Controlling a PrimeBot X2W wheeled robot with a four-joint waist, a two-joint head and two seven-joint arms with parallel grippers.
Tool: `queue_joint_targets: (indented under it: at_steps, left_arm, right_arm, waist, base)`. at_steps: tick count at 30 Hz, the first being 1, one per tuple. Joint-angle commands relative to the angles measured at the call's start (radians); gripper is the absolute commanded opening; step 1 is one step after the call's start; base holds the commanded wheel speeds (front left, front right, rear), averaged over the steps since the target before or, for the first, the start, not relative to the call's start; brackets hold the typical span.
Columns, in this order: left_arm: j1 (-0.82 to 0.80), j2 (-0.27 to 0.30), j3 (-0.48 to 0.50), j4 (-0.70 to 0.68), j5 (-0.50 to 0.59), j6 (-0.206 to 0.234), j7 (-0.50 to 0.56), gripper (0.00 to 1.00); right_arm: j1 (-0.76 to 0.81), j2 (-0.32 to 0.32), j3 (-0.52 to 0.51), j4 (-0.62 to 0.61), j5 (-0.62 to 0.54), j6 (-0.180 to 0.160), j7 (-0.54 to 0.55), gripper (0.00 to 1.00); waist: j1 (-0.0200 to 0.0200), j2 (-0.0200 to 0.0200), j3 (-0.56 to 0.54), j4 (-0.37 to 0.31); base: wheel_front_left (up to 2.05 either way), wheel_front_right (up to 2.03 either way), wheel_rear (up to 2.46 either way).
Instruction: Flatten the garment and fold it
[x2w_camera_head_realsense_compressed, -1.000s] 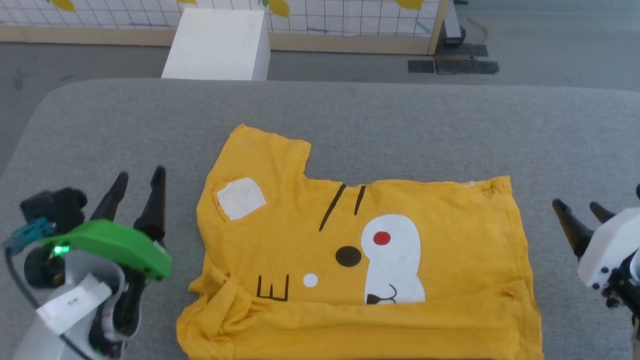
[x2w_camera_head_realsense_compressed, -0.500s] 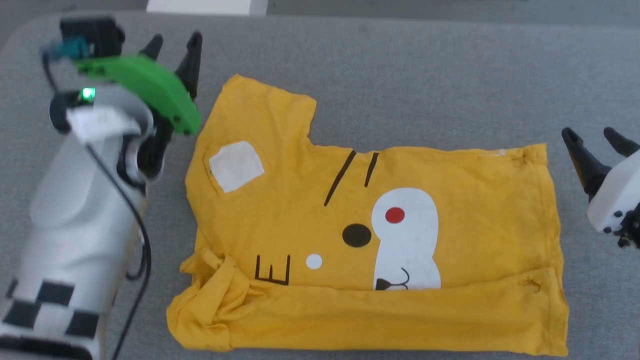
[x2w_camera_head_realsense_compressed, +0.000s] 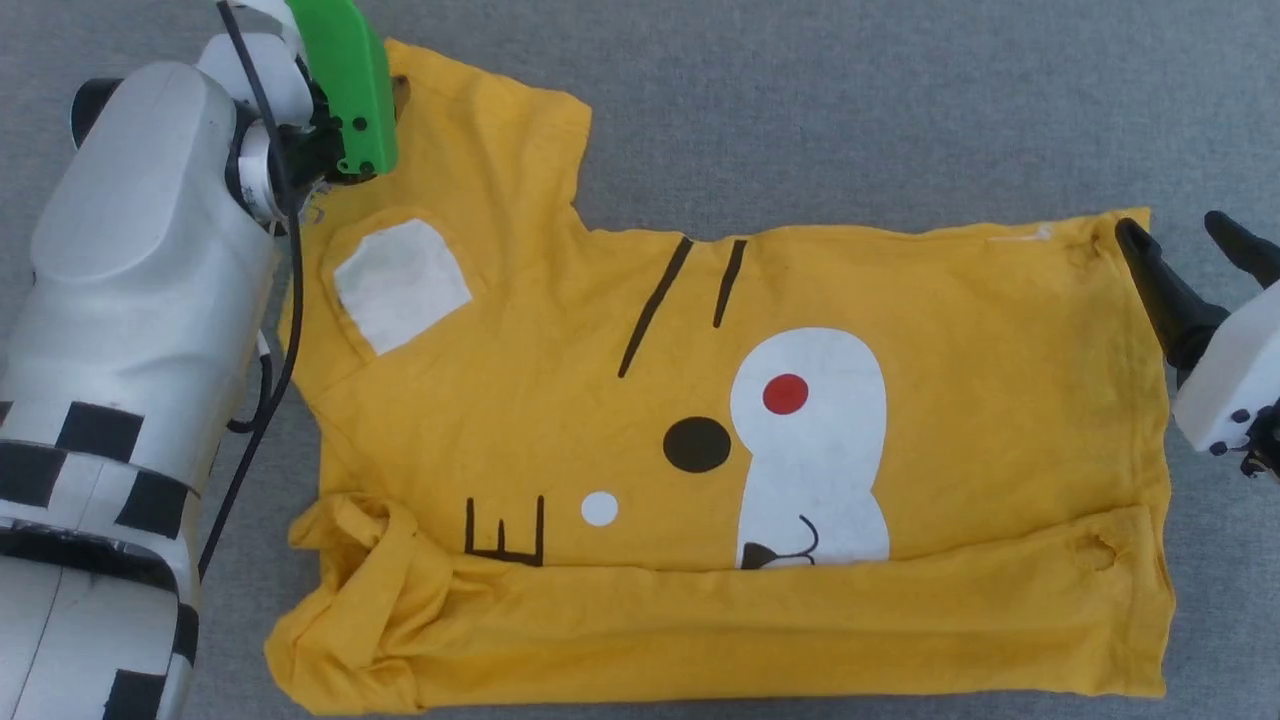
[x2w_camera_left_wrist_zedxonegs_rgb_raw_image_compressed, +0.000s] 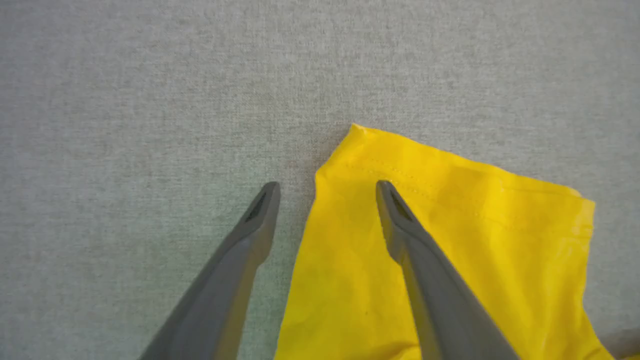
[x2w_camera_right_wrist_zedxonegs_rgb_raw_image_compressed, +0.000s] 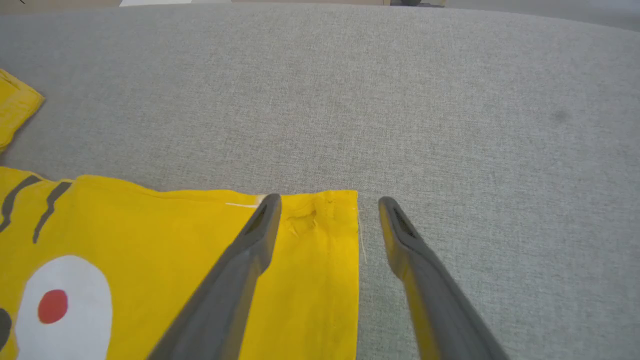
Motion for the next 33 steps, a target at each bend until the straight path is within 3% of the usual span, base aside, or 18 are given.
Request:
queue_joint_targets:
  at_steps: [1, 7, 8, 9, 16, 22, 27, 33]
  left_arm:
    - [-0.016, 0.000, -0.009, 0.014, 0.012, 0.005, 0.020, 1.00]
    - [0.014, -0.020, -0.032, 0.067, -0.007, 0.020, 0.133, 1.00]
    - [0.020, -0.025, -0.031, 0.072, -0.018, 0.017, 0.155, 0.42]
    - [0.023, -0.031, -0.025, 0.070, -0.031, 0.014, 0.160, 0.00]
    - [0.037, -0.048, 0.060, 0.026, -0.118, -0.002, 0.086, 0.00]
    - [0.066, -0.041, 0.139, -0.057, -0.188, -0.047, -0.015, 0.00]
    - [0.110, -0.022, 0.171, -0.163, -0.216, -0.063, -0.053, 0.00]
    - [0.158, -0.002, 0.177, -0.285, -0.222, -0.042, -0.047, 0.00]
  right_arm:
    - [0.007, 0.005, -0.001, -0.012, 0.000, -0.001, 0.001, 1.00]
    - [0.017, 0.011, -0.007, -0.033, 0.002, -0.001, 0.002, 1.00]
    - [0.017, 0.010, -0.010, -0.035, 0.002, -0.001, 0.002, 1.00]
    - [0.016, 0.009, -0.014, -0.037, 0.002, -0.001, 0.003, 1.00]
    - [0.005, 0.000, -0.031, -0.038, -0.007, -0.001, 0.005, 1.00]
    - [-0.032, -0.050, -0.016, -0.017, -0.012, -0.001, 0.066, 1.00]
    - [-0.091, -0.121, 0.020, 0.041, -0.041, -0.001, 0.236, 1.00]
    - [-0.147, -0.190, 0.097, 0.098, -0.067, -0.001, 0.403, 1.00]
  waist:
    - [-0.0002, 0.0000, 0.040, -0.021]
    - [-0.0002, 0.0000, 0.059, -0.025]
    - [-0.0002, 0.0000, 0.060, -0.024]
    - [-0.0002, 0.0000, 0.062, -0.023]
    - [-0.0002, 0.0000, 0.039, 0.002]
    - [-0.0002, 0.0000, -0.014, 0.032]
    - [-0.0002, 0.0000, -0.035, 0.061]
    - [-0.0002, 0.0000, -0.018, 0.094]
  base:
    - [0.00, 0.00, 0.00]
    - [0.00, 0.00, 0.00]
    - [0.00, 0.00, 0.00]
    - [0.00, 0.00, 0.00]
    - [0.00, 0.00, 0.00]
    - [0.00, 0.00, 0.00]
    - [0.00, 0.00, 0.00]
    - [0.00, 0.00, 0.00]
